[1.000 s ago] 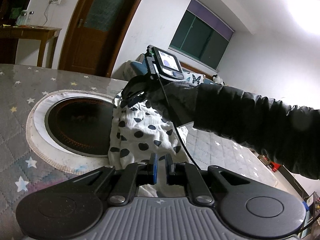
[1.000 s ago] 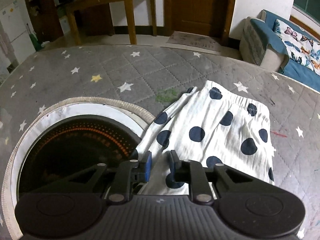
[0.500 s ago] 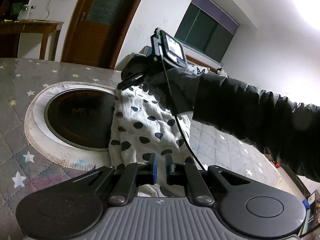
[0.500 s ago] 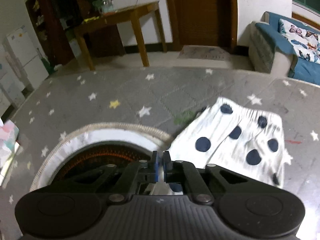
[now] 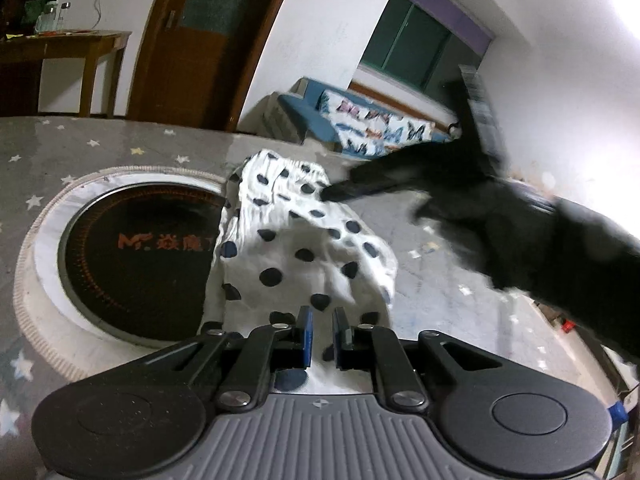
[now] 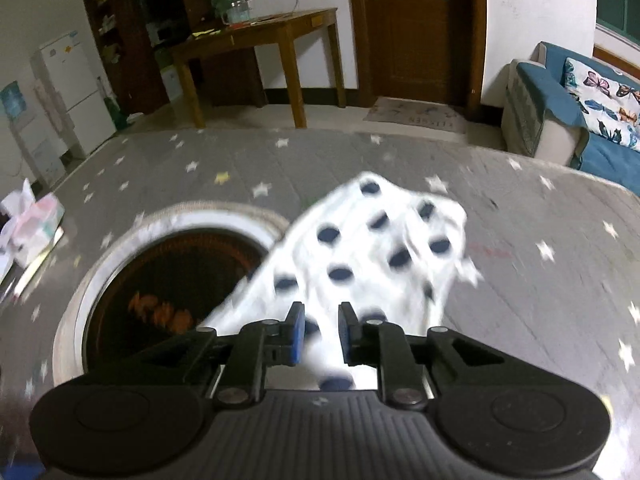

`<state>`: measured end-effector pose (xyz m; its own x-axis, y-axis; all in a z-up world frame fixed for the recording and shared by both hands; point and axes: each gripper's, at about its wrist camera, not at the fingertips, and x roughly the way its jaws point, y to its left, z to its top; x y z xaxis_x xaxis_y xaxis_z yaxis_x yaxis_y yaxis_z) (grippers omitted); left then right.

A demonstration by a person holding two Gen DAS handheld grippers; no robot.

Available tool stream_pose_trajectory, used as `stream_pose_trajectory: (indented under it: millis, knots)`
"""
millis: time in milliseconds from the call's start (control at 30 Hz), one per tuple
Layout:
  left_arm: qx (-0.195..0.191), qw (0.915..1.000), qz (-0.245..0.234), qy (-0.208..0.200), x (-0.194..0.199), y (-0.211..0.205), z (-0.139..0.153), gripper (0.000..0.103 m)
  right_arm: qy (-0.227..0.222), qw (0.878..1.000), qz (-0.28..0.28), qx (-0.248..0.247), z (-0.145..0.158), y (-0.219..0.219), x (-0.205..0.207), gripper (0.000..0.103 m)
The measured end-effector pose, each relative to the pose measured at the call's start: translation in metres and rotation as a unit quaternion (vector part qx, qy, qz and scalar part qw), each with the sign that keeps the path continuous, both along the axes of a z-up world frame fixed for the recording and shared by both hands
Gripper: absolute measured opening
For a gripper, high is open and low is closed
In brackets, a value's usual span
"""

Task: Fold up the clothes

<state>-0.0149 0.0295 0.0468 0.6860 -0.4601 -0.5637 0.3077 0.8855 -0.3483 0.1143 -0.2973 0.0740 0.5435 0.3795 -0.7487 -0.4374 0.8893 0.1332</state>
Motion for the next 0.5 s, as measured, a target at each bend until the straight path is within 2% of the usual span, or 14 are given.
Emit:
stream_pose_trajectory:
  millis: [233,367,467,500]
  knots:
    - [0.042,0.9981,0.02,0.04,0.018,0.0,-0.028,0.011,0.005,1.0,0.002,0.029,-0.025,-0.038,-0.035,0.018]
    - [0.043,0.9974,0.03,0.049,0.016,0.011,-0.034,0.01,-0.01,0.997,-0.014,0.078,-0.028,-0.065,-0.053,0.018]
    - [0.045,0.9974,0.033,0.045,0.014,0.013,-0.029,0.01,-0.019,0.994,-0.031,0.104,-0.026,-0.086,-0.063,0.022]
    - [0.043,0.9975,0.033,0.044,0.014,0.013,-0.027,0.01,-0.019,0.994,-0.033,0.104,-0.028,-0.091,-0.065,0.027]
